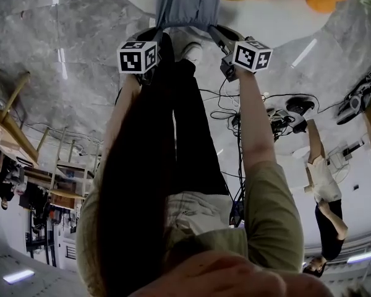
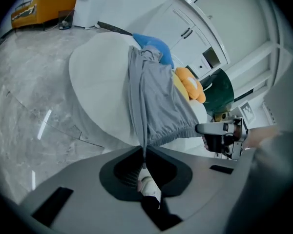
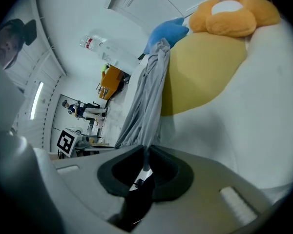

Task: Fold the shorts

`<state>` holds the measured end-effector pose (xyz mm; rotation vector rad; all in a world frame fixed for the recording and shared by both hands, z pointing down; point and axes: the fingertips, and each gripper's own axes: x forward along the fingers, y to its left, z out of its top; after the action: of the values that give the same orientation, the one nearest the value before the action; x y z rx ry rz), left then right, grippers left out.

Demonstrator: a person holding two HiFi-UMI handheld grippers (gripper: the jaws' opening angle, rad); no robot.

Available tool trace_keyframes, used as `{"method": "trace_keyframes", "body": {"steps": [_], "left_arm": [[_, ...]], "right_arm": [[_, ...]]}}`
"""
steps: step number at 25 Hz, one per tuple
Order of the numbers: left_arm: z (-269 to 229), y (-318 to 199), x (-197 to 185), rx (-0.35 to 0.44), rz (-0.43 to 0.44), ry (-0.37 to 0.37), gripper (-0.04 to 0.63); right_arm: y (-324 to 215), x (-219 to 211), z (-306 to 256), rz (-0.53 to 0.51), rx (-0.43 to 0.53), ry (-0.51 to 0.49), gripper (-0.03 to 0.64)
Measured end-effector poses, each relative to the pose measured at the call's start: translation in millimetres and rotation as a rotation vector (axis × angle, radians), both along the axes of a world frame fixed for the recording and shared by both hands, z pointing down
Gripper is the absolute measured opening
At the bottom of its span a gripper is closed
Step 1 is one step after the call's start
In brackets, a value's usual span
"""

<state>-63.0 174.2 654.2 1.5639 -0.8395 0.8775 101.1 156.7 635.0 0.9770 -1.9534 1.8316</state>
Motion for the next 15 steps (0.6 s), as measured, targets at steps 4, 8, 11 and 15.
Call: {"method": "trace_keyframes", "body": {"steps": [4, 8, 11, 15], "left_arm": [[-9, 19, -2, -0.031, 0.055, 0.011, 0.031], [-11, 36, -2, -0.069, 0.057, 0.020, 0.031], [-2, 40, 4, -0.071, 0.073, 0.011, 0.032], [20, 32, 14, -0.083, 0.053, 0.028, 0.040]], "right_arm": [[20, -2, -7, -0.015, -0.041, 0.001, 0.041], [42, 0, -7, -0.003, -0.092, -0.004, 0.041], [41, 6, -7, 0.050, -0.103, -0.043, 0.041], [26, 3, -16, 0.036, -0.059, -0.111, 0.041]]}}
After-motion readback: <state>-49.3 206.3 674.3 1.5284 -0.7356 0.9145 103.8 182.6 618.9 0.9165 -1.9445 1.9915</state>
